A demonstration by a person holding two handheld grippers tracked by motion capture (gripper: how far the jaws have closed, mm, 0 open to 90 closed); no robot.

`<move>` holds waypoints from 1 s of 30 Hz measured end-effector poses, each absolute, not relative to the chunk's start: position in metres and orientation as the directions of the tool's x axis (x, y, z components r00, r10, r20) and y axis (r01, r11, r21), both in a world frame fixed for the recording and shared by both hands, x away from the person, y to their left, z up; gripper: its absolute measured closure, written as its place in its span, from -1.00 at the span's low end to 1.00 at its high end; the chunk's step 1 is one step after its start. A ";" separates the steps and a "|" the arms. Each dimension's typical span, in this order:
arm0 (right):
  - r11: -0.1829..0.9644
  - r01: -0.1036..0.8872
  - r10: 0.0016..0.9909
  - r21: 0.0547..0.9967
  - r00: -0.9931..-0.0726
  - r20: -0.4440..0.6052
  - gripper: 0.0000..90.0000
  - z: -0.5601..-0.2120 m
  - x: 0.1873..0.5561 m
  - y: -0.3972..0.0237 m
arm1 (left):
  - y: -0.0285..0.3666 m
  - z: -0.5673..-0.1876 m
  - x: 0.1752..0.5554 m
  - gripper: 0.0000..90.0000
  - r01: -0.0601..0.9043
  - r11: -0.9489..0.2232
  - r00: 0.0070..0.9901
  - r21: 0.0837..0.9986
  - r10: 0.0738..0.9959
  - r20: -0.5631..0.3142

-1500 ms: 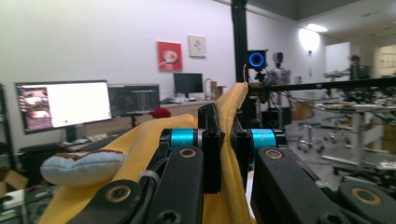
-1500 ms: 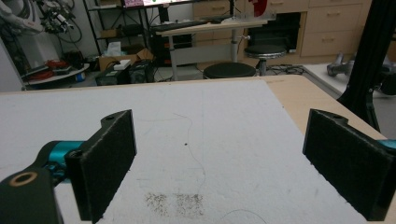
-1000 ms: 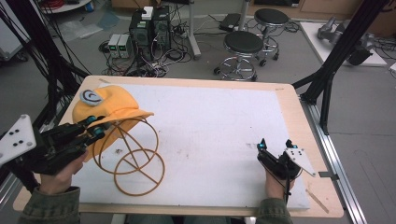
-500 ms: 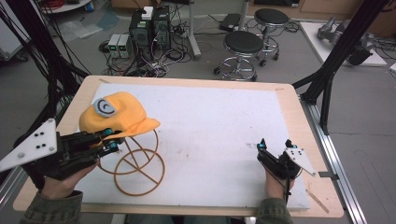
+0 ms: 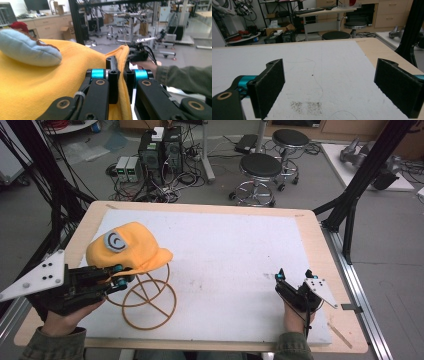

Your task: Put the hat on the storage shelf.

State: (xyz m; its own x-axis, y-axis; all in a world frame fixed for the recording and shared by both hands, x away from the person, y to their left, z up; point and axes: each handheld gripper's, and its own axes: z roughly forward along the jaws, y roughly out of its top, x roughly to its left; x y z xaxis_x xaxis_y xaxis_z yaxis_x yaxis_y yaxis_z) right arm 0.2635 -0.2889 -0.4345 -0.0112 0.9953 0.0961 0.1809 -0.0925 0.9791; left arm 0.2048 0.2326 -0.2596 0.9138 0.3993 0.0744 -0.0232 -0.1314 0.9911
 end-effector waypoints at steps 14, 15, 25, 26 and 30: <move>-0.096 0.184 0.995 0.978 -0.011 0.099 -0.81 -0.435 0.263 -0.289 | 0.220 -0.271 0.204 0.93 0.025 -0.260 0.946 0.965 0.318 0.062; -0.094 0.184 0.995 0.978 -0.011 0.098 -0.81 -0.435 0.263 -0.289 | 0.220 -0.272 0.205 0.93 0.028 -0.267 0.948 0.963 0.314 0.060; -0.093 0.180 0.995 0.979 -0.007 0.096 -0.81 -0.434 0.263 -0.289 | 0.220 -0.274 0.210 0.61 0.085 -0.325 0.968 0.942 0.252 -0.001; -0.102 0.175 0.995 0.979 -0.006 0.104 -0.81 -0.434 0.263 -0.289 | 0.219 -0.273 0.210 0.56 0.086 -0.325 0.968 0.942 0.252 -0.002; -0.130 0.162 0.991 0.978 0.003 0.131 -0.81 -0.433 0.261 -0.292 | 0.221 -0.272 0.209 0.41 0.075 -0.287 0.968 0.955 0.252 -0.001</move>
